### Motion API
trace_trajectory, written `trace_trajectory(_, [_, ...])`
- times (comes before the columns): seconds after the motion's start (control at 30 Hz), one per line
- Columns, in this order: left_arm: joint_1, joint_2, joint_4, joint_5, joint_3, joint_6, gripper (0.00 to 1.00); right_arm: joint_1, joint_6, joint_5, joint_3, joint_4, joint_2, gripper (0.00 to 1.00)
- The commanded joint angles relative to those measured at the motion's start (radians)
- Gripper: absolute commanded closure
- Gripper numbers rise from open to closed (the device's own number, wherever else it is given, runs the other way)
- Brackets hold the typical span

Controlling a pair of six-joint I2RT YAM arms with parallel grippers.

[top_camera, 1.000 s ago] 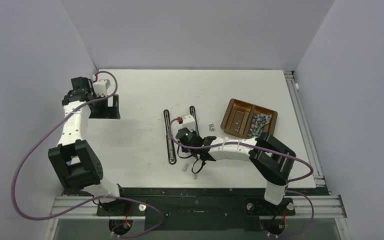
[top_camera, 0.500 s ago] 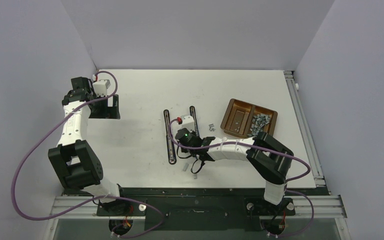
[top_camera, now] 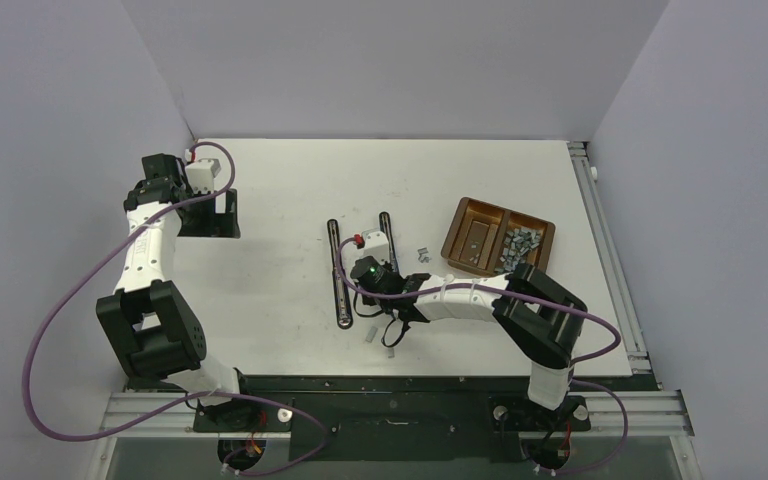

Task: Load the staples into the stapler
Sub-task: Install the staple into the stapler.

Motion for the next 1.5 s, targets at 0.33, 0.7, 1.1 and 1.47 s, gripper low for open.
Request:
trace_trajectory(0.33, [0.009, -0.046, 0.023, 0.0, 0.0, 0.01, 0.04, -0.012, -0.01, 0.029, 0.0, 0.013, -0.091, 0.91])
trace_trajectory(0.7, [0.009, -0.052, 0.023, -0.002, -0.002, 0.012, 0.04, -0.015, -0.001, 0.017, -0.011, 0.016, -0.044, 0.91])
trace_trajectory(1.1, [0.009, -0.048, 0.022, 0.0, 0.003, 0.012, 0.04, -0.018, -0.002, 0.013, -0.014, 0.024, -0.02, 0.91])
trace_trajectory(1.47, [0.009, -0.048, 0.023, 0.0, 0.004, 0.013, 0.04, -0.017, -0.003, 0.008, -0.008, 0.025, -0.018, 0.92])
